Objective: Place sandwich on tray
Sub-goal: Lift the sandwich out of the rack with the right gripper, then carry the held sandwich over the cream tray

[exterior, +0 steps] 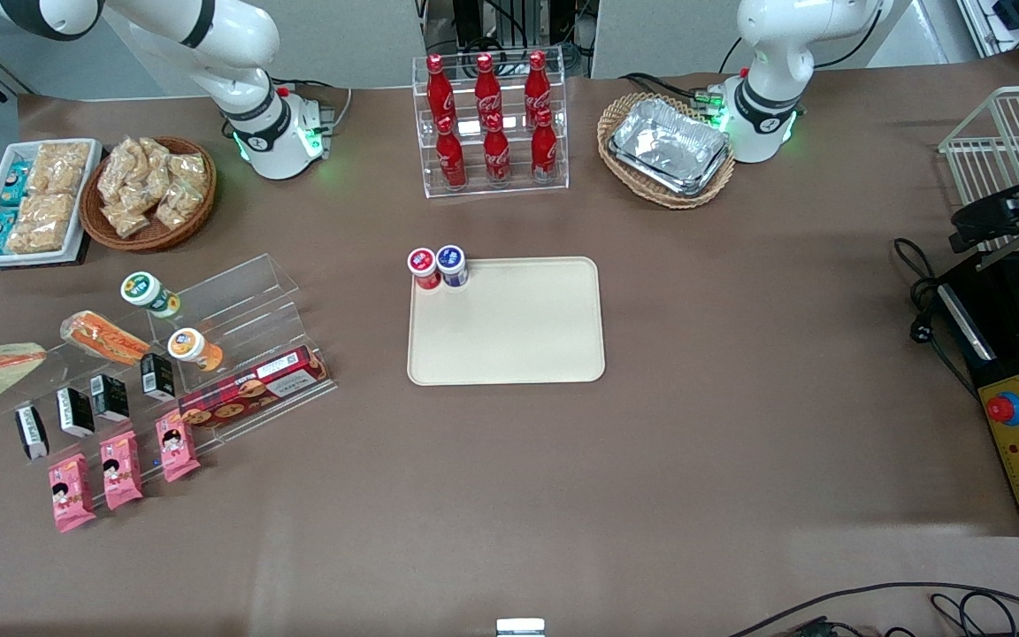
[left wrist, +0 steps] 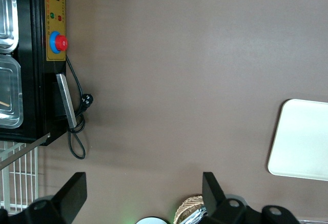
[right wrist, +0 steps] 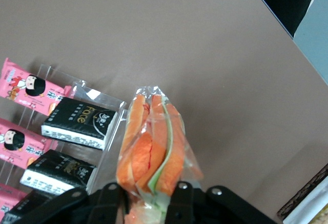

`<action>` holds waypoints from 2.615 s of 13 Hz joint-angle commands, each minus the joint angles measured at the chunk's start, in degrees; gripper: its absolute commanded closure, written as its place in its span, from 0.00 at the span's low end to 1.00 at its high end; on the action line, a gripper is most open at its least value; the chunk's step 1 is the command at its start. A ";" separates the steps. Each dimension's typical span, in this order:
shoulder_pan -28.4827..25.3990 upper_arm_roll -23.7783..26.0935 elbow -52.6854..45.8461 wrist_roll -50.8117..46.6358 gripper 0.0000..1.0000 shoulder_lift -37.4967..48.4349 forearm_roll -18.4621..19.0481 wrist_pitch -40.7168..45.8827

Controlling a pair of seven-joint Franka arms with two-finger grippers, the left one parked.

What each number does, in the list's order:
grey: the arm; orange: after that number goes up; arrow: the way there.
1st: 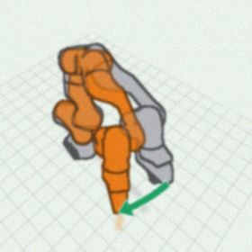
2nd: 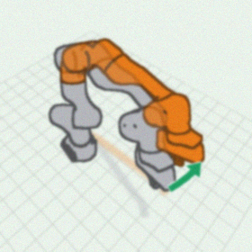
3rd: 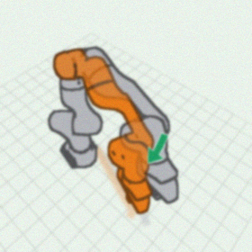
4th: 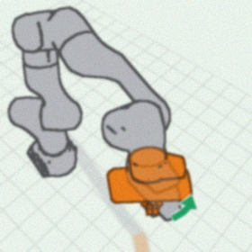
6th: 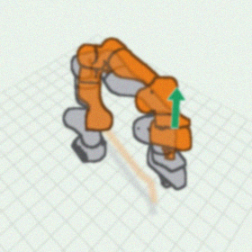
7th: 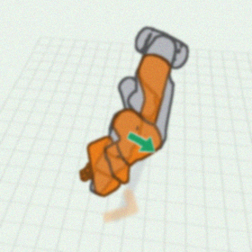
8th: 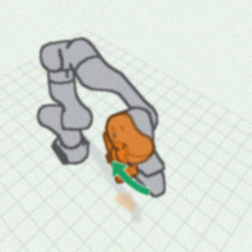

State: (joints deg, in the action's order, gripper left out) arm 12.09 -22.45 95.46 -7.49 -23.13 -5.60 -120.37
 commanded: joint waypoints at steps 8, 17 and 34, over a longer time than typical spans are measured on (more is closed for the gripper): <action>-4.51 0.57 -16.62 18.53 0.80 -0.17 -0.29 21.05; -15.60 16.80 -16.71 22.35 0.80 6.87 3.40 29.84; -48.12 35.02 -13.11 25.41 0.80 -1.11 19.30 18.71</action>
State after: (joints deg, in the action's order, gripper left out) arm -34.67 12.86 81.06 14.17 -21.78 11.27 -97.17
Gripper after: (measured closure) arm 0.797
